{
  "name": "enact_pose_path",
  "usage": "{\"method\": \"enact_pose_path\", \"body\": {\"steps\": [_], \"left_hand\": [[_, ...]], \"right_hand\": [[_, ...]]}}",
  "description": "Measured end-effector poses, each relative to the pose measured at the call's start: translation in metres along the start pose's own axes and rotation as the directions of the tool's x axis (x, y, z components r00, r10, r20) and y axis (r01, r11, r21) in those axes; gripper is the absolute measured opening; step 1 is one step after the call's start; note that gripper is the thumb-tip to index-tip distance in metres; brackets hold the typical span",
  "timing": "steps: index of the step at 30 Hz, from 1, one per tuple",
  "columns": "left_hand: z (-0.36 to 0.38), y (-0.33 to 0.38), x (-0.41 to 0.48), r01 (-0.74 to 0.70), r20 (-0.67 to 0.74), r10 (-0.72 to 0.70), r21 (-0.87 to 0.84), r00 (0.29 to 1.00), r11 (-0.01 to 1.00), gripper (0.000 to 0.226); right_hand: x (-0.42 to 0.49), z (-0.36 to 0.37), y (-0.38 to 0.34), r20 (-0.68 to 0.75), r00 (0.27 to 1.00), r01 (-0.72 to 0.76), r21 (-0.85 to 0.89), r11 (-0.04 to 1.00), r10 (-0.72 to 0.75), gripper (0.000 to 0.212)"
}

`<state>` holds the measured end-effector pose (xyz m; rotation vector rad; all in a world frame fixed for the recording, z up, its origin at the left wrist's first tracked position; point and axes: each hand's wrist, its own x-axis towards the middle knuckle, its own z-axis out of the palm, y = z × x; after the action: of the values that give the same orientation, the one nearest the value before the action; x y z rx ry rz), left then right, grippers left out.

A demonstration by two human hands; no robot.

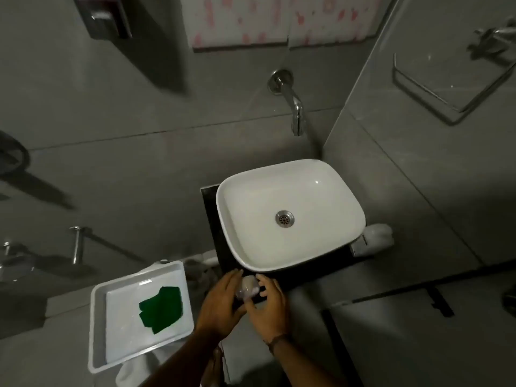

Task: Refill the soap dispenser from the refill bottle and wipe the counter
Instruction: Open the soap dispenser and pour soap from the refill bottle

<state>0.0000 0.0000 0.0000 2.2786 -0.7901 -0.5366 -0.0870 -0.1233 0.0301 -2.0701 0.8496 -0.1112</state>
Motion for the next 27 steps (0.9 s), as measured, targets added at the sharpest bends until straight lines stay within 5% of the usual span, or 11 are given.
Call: {"method": "enact_pose_path", "body": {"steps": [4,8,12,15,18,23,27], "left_hand": [[-0.002,-0.01,0.01,-0.015,-0.017,0.012,-0.208,1.0,0.978,0.047],[-0.002,-0.021,0.015,-0.046,-0.018,0.043,-0.248,0.999,0.968,0.046],[-0.001,-0.027,0.016,-0.063,-0.004,0.064,-0.25,0.998,0.966,0.053],[0.001,-0.028,0.013,-0.085,-0.011,0.085,-0.254,0.996,0.963,0.048],[0.001,-0.027,0.012,-0.085,-0.02,0.082,-0.28,0.996,0.956,0.047],[0.004,-0.027,0.01,-0.101,-0.054,0.089,-0.277,0.995,0.956,0.05],[0.006,-0.024,0.008,-0.1,-0.08,0.08,-0.288,0.994,0.952,0.045]], "right_hand": [[0.008,0.023,-0.015,-0.097,0.983,-0.136,0.208,0.969,0.158,0.041],[0.015,0.031,-0.02,-0.172,0.971,-0.127,0.218,0.968,0.166,0.028],[0.012,0.032,-0.017,-0.079,0.983,-0.142,0.251,0.958,0.166,0.061],[0.005,0.039,-0.021,-0.168,0.953,-0.171,0.38,0.909,0.25,0.077],[0.007,0.04,-0.031,-0.259,0.919,-0.161,0.44,0.883,0.297,0.071],[0.001,0.037,-0.023,-0.131,0.953,-0.168,0.518,0.839,0.272,0.083],[-0.001,0.041,-0.03,-0.256,0.921,-0.144,0.476,0.867,0.294,0.087]]}}
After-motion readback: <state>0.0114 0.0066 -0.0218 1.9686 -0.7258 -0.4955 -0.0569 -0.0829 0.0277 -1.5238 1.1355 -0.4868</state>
